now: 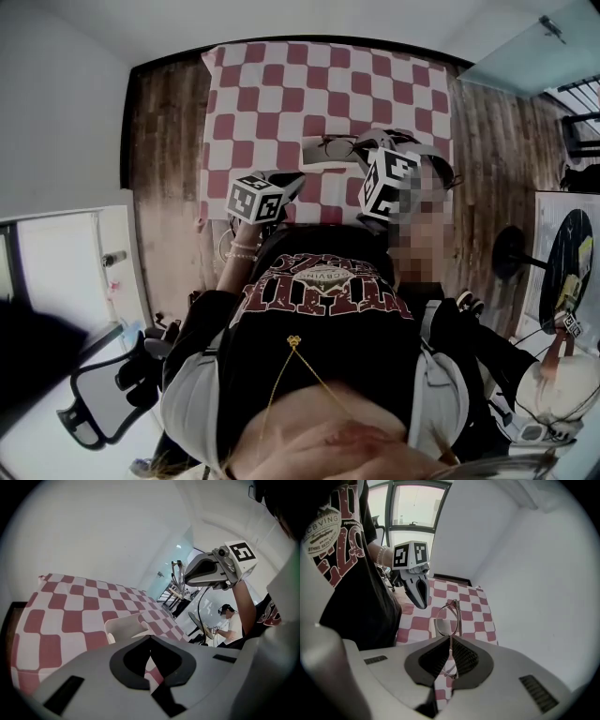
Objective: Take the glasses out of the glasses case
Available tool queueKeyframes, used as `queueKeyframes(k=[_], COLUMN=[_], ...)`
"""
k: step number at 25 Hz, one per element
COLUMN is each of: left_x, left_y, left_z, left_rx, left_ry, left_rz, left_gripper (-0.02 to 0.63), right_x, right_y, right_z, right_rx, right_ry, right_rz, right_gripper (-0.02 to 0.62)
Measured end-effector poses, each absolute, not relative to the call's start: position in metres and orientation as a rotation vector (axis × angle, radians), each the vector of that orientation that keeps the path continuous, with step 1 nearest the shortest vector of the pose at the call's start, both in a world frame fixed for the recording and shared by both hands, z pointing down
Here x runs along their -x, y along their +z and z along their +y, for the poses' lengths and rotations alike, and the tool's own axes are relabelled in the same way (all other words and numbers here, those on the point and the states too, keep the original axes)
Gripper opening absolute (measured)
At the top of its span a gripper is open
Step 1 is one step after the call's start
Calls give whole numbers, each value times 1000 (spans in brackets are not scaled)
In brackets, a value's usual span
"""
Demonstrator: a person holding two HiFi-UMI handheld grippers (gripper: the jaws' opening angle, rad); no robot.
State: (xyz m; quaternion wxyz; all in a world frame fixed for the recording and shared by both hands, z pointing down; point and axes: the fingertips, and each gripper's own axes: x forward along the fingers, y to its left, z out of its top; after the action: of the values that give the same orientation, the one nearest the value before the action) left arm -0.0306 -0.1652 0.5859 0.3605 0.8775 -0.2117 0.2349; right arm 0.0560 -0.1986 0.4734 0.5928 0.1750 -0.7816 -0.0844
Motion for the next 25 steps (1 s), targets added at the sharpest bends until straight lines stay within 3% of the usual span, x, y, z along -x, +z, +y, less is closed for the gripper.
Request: queueKeyframes(k=[25], left_x=[16], left_y=[580], left_z=[-161], left_rx=[-2297], left_ry=[622], left_rz=[-533], left_gripper=[-2], right_x=[-58], right_y=[473], right_z=[-201], right_rx=[-396], right_ry=[-185], right_rz=[-1820], right_gripper=[32])
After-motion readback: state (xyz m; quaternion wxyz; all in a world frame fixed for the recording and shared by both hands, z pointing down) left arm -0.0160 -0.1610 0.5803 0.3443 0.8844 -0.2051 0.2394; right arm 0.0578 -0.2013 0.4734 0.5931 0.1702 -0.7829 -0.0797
